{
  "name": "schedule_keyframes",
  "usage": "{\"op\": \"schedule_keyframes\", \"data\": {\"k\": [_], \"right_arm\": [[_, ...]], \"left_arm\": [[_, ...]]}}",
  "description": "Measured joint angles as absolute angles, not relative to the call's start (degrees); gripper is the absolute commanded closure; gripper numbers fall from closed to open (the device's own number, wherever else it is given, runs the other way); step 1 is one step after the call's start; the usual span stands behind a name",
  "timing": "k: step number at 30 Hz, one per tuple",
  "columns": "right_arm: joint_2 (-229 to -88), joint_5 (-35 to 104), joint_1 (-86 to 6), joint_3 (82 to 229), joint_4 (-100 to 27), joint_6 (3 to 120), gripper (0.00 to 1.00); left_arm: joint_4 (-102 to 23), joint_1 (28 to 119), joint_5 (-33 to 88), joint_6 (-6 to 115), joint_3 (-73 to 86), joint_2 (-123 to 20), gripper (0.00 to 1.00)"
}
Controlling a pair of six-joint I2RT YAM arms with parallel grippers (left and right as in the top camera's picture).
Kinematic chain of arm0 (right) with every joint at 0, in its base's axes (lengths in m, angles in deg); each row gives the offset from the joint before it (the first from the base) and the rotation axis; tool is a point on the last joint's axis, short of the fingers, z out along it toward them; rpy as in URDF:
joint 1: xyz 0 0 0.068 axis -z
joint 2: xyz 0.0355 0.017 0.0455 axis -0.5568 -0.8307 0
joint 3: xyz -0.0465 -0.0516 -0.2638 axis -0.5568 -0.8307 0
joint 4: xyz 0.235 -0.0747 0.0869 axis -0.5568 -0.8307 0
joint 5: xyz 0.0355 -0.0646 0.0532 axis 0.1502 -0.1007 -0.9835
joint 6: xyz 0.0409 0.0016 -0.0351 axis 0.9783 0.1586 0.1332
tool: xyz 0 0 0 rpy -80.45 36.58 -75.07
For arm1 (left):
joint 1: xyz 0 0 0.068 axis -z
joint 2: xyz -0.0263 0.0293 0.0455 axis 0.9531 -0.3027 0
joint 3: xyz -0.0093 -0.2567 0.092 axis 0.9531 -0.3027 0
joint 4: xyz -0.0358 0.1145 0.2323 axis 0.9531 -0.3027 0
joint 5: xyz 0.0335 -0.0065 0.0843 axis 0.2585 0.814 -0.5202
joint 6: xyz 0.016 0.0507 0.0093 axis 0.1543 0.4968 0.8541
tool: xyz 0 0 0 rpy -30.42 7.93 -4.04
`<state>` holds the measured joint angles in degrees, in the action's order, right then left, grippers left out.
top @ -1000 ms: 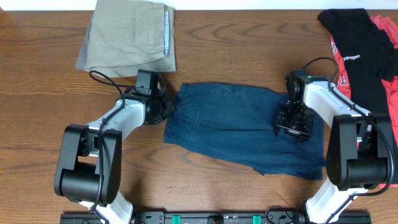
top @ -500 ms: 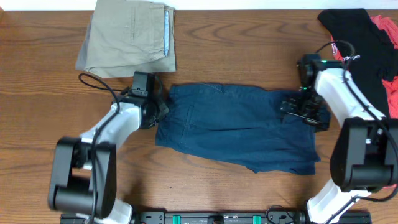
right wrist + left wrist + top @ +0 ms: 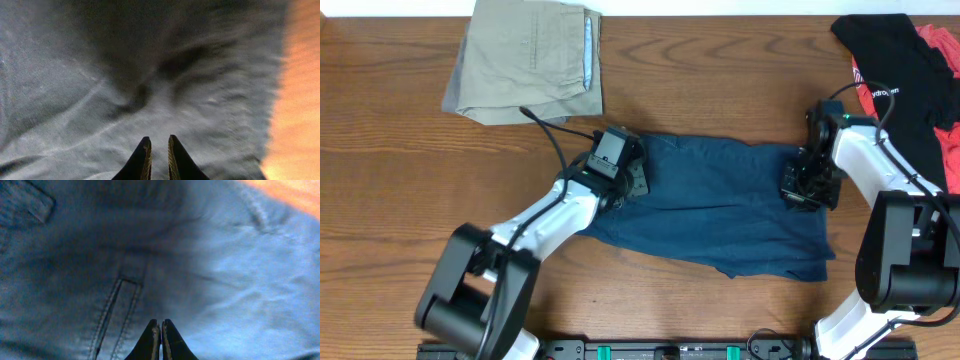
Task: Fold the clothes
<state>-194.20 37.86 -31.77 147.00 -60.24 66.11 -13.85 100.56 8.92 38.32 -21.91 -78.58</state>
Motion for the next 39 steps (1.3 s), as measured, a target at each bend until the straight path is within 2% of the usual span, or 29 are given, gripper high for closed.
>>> {"op": "schedule_keyframes", "data": {"k": [4, 7, 17, 24, 39], "right_arm": [[-193.43, 34.45, -31.81, 142.43, -53.98, 66.35, 0.76], [-191.23, 33.40, -31.92, 139.48, -50.73, 66.54, 0.72], [-190.05, 30.80, -31.09, 137.65, -49.81, 68.12, 0.78], [-190.94, 31.69, -30.46, 139.03, -53.13, 68.32, 0.78], [-192.93, 41.27, -29.87, 150.85, -64.39, 68.18, 0.75]], "left_arm": [[-12.47, 100.56, 8.79, 38.32, -21.91, -81.42, 0.94], [-12.36, 100.43, 8.79, 38.32, -21.91, -81.62, 0.94], [-17.12, 95.08, 10.87, 36.42, -20.99, -81.62, 0.94], [-18.44, 90.40, 11.41, 34.82, -20.53, -81.44, 0.94], [-21.89, 87.36, 5.16, 25.78, -19.92, -81.05, 0.94]]}}
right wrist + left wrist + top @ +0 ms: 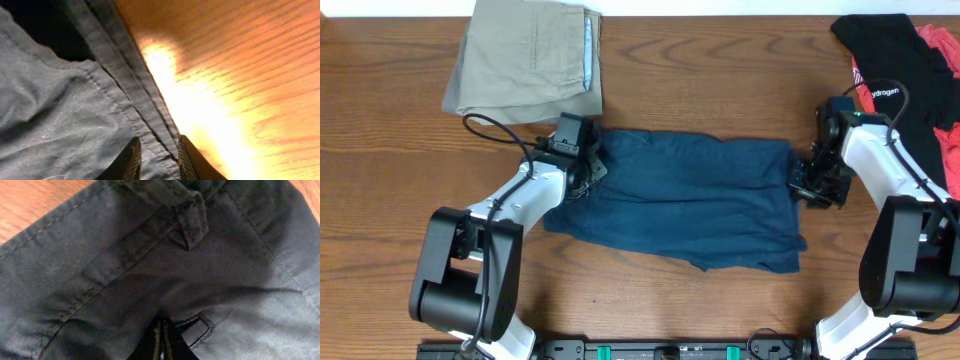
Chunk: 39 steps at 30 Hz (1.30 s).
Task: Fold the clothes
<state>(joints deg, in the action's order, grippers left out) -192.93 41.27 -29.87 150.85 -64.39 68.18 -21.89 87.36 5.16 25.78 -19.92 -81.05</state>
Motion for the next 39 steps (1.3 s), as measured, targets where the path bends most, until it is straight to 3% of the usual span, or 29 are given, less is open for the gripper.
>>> {"op": "schedule_keyframes", "data": {"k": [12, 20, 23, 28, 39], "right_arm": [[-192.93, 35.15, -29.89, 151.92, -52.15, 61.43, 0.66], [-192.93, 31.87, -31.42, 151.94, -47.52, 59.88, 0.67], [-193.26, 31.67, -33.17, 151.94, -46.68, 59.68, 0.73], [-195.29, 32.30, -35.42, 151.94, -46.29, 59.22, 0.99], [-196.56, 35.34, -35.44, 151.94, -44.85, 59.99, 0.99]], "left_arm": [[-22.48, 87.21, 2.74, 22.19, -19.81, -80.96, 0.94], [-22.46, 87.21, 2.74, 21.78, -19.81, -80.96, 0.94], [-22.46, 87.21, 2.74, 21.78, -19.81, -80.96, 0.94], [-22.46, 87.21, 2.71, 21.78, -19.81, -80.96, 0.94], [-22.44, 87.21, 2.71, 21.78, -19.81, -80.96, 0.94]]}}
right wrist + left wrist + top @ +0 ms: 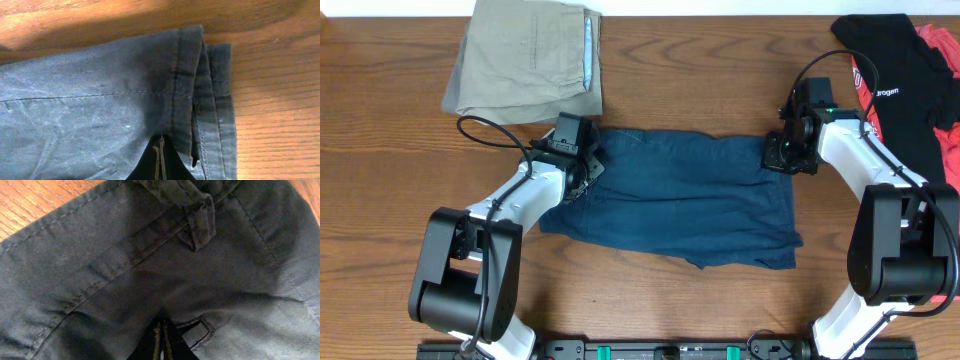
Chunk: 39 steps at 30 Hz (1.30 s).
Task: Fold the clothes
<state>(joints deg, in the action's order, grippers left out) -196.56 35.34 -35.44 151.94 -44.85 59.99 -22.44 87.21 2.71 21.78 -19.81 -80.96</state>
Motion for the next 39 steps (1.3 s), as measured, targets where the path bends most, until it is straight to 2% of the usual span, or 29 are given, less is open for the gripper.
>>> {"op": "schedule_keyframes", "data": {"k": [21, 33, 39], "right_arm": [[-200.56, 38.71, -35.00, 152.99, -47.41, 62.37, 0.99], [-200.73, 43.30, -28.05, 153.23, -50.33, 63.33, 0.99], [-201.00, 46.07, -26.81, 153.93, -56.91, 66.98, 0.99]], "left_arm": [[-22.44, 87.21, 2.65, 21.78, -19.81, -80.96, 0.94], [-22.46, 87.21, 2.28, 21.80, -19.81, -80.94, 0.94], [-22.54, 87.14, 1.10, 22.21, -19.84, -80.79, 0.94]]}}
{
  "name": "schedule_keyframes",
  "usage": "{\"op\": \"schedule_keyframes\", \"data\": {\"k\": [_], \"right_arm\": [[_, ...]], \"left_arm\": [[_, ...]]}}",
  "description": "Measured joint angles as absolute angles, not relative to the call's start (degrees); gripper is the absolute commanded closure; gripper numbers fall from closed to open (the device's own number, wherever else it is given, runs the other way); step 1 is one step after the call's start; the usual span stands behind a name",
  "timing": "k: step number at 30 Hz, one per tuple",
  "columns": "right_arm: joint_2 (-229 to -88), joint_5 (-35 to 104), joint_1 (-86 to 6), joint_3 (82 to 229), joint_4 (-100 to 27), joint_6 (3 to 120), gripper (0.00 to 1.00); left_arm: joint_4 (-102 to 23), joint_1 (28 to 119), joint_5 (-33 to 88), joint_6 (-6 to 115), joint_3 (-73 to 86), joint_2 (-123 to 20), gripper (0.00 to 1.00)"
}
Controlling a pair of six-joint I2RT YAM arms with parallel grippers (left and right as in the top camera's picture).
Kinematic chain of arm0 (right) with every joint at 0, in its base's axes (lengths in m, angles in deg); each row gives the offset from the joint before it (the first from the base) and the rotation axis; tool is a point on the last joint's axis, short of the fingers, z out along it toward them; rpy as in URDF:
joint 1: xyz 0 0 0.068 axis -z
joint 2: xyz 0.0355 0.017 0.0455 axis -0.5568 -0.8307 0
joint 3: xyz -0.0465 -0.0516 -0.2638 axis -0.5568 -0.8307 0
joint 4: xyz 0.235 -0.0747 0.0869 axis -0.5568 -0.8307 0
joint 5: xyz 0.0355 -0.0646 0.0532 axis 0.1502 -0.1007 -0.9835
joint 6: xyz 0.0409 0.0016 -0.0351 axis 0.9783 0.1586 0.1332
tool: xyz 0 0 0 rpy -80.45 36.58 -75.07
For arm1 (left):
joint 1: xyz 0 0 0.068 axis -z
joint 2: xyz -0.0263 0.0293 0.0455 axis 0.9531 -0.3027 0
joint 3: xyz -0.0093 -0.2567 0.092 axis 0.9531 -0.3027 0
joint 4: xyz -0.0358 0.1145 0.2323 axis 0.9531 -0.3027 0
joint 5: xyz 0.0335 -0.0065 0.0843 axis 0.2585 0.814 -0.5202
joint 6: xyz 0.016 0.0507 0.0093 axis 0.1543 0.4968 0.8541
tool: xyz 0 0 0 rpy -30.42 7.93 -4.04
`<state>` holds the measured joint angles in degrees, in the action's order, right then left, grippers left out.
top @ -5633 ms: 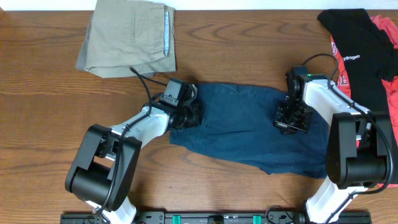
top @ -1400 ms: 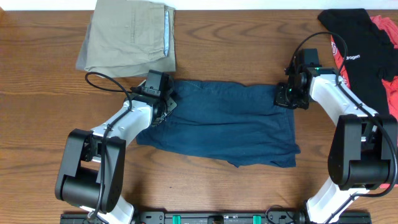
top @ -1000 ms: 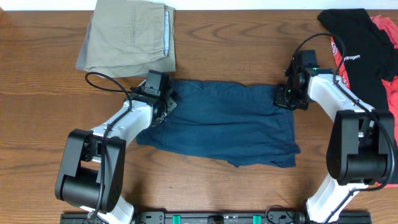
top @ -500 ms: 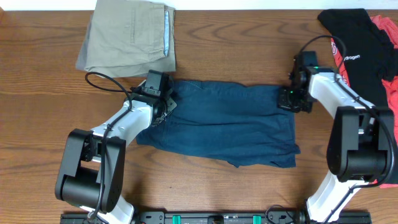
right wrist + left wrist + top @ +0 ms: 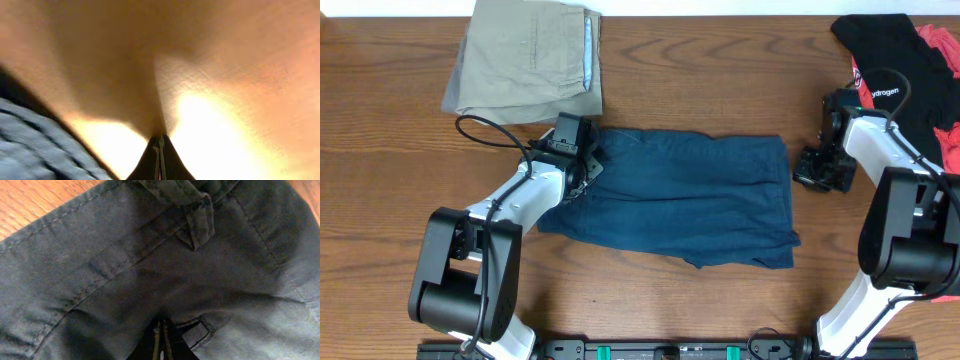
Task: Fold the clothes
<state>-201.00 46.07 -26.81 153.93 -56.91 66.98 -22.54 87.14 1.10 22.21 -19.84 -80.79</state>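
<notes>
The navy shorts [image 5: 690, 195] lie folded flat across the middle of the table, waistband to the left. My left gripper [image 5: 582, 166] is shut, its tips [image 5: 160, 325] pressed down on the waistband area beside a belt loop [image 5: 199, 224]. No cloth shows between its fingers. My right gripper [image 5: 817, 168] is shut and empty [image 5: 161, 140], low over bare wood just right of the shorts' right edge. A blurred strip of blue cloth [image 5: 30, 152] shows at the lower left of the right wrist view.
Folded khaki trousers [image 5: 525, 60] lie at the back left, close behind my left gripper. A black T-shirt [image 5: 890, 65] and a red garment [image 5: 945, 95] are heaped at the back right, beside my right arm. Bare wooden table [image 5: 650, 300] lies in front.
My right gripper was shut on the shorts' upper right corner and is now off the cloth, over bare wood to the right. That corner sits slightly further right. The left gripper has not moved.
First both grippers pressed on the ends of the shorts, which lay further right. Then the shorts lay further left, my left gripper at the waistband and my right, slightly open, at the hem edge. Then my right was shut at the upper right corner, and now it is off the cloth.
</notes>
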Motion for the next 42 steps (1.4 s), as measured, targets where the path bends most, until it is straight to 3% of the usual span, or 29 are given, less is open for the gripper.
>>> {"op": "schedule_keyframes", "data": {"k": [7, 13, 24, 35, 42], "right_arm": [[-196.80, 38.47, -27.90, 154.76, -54.99, 63.20, 0.99], [-191.49, 28.41, -34.39, 156.10, -47.97, 60.42, 0.99], [-198.81, 26.42, -46.94, 156.07, -49.20, 63.97, 0.99], [-201.61, 35.06, -46.89, 153.89, -59.32, 67.88, 0.99], [-200.51, 38.88, -41.52, 151.83, -60.59, 69.69, 0.99]], "left_arm": [[-22.48, 87.10, 0.57, 22.23, -19.84, -80.79, 0.94], [-22.28, 87.10, 0.44, 22.26, -19.90, -80.76, 0.94], [-22.24, 87.08, 0.00, 22.52, -19.94, -80.74, 0.94], [-22.22, 87.08, 0.00, 23.48, -19.94, -80.74, 0.94], [-23.44, 87.08, -0.11, 23.63, -19.94, -80.37, 0.94]]}}
